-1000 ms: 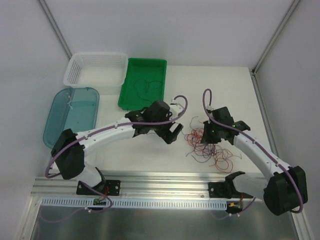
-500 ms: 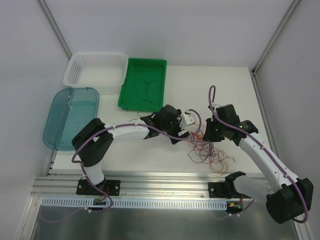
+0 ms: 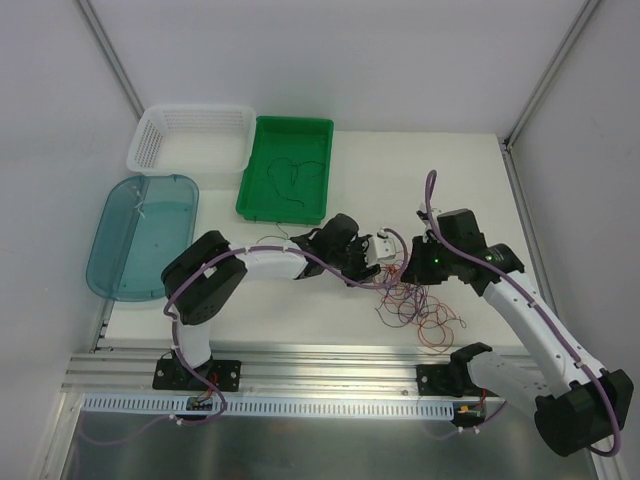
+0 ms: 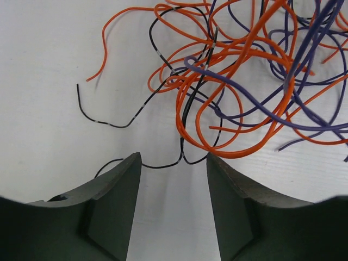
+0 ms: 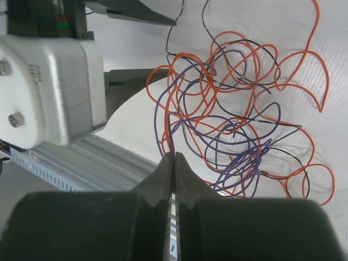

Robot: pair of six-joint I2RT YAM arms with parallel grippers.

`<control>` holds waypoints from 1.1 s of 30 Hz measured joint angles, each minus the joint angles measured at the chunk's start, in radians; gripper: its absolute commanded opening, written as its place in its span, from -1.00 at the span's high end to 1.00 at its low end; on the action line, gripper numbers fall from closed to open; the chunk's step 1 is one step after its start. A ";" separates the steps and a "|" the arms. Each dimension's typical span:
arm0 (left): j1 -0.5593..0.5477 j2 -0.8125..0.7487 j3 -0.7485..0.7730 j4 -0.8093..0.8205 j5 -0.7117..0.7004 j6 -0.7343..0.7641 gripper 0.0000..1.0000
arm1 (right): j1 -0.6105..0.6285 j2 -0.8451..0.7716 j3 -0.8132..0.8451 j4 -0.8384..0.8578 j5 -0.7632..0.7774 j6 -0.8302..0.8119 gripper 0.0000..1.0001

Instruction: Untangle the cables

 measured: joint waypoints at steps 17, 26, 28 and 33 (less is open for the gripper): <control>0.000 0.007 0.013 0.005 0.050 -0.080 1.00 | -0.012 -0.030 -0.006 -0.005 0.076 0.014 0.99; 0.000 -0.186 -0.026 -0.081 0.010 -0.296 1.00 | -0.102 0.051 -0.047 -0.003 0.179 0.028 -0.10; 0.000 -0.235 -0.032 -0.108 -0.003 -0.401 1.00 | -0.059 0.057 -0.051 0.011 0.173 0.023 -0.35; 0.001 -0.294 -0.043 -0.170 -0.034 -0.600 1.00 | 0.008 -0.042 -0.093 0.111 0.093 0.010 -0.47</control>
